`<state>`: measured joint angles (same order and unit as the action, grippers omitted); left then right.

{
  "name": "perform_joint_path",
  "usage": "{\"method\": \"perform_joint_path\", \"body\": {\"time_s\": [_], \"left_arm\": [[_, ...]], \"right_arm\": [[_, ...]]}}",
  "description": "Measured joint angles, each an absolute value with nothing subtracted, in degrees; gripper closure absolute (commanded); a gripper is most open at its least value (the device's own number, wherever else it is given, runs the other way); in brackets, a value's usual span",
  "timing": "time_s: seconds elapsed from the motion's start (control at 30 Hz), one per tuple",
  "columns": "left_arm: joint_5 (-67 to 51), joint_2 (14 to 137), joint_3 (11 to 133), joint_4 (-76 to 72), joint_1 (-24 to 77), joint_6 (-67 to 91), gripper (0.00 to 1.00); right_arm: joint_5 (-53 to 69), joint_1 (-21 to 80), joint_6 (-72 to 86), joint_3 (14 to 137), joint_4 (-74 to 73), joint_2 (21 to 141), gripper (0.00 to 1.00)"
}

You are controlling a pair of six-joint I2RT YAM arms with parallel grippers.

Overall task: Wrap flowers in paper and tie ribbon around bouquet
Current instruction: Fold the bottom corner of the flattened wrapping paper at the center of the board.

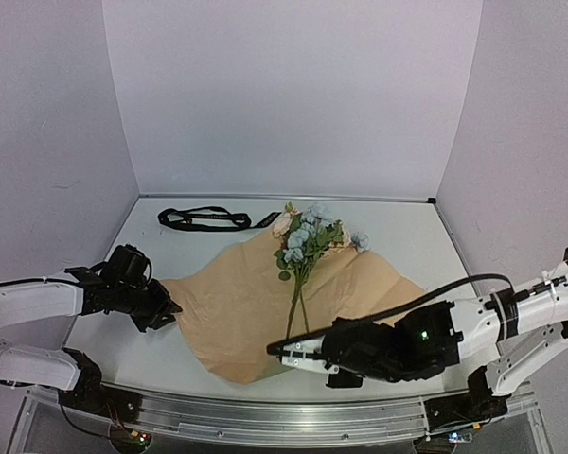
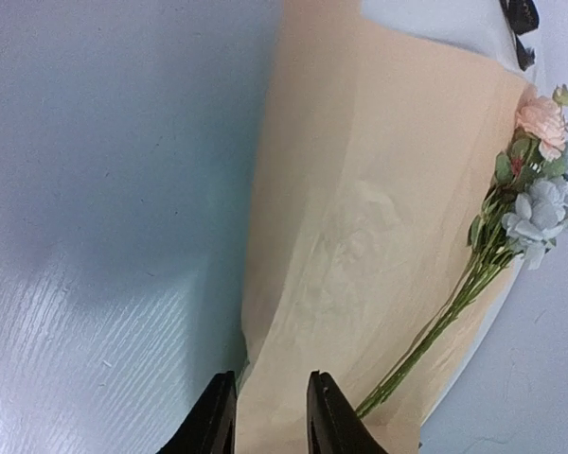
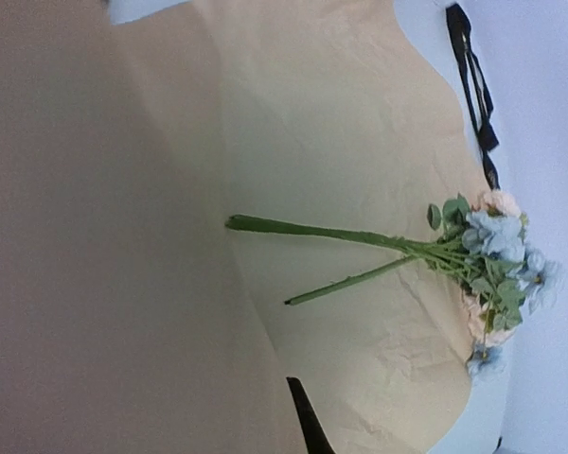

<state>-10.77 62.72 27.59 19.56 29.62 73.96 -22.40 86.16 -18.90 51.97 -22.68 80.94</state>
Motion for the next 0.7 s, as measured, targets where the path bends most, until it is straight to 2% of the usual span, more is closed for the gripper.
{"method": "perform_joint_path", "body": {"time_s": [0.17, 0.33, 0.5, 0.7], "left_arm": [[-8.5, 62.0, 31.5, 23.4, 29.6, 69.5, 0.48], [-6.2, 62.1, 37.9, 26.9, 29.6, 62.6, 0.41], [-5.2, 63.1, 43.6, 27.5, 31.5, 55.1, 0.42], [-5.2, 67.3, 46.5, 22.8, 43.2, 48.2, 0.57]], "right_arm": [[-17.5, 76.6, -10.4, 57.6, -29.7, 82.5, 1.0], [-14.7, 70.2, -3.4, 61.8, -34.0, 88.2, 1.0], [-13.1, 65.6, 2.7, 65.4, -36.7, 93.9, 0.99], [-12.6, 61.9, 7.1, 69.3, -37.8, 99.7, 0.9]]}}
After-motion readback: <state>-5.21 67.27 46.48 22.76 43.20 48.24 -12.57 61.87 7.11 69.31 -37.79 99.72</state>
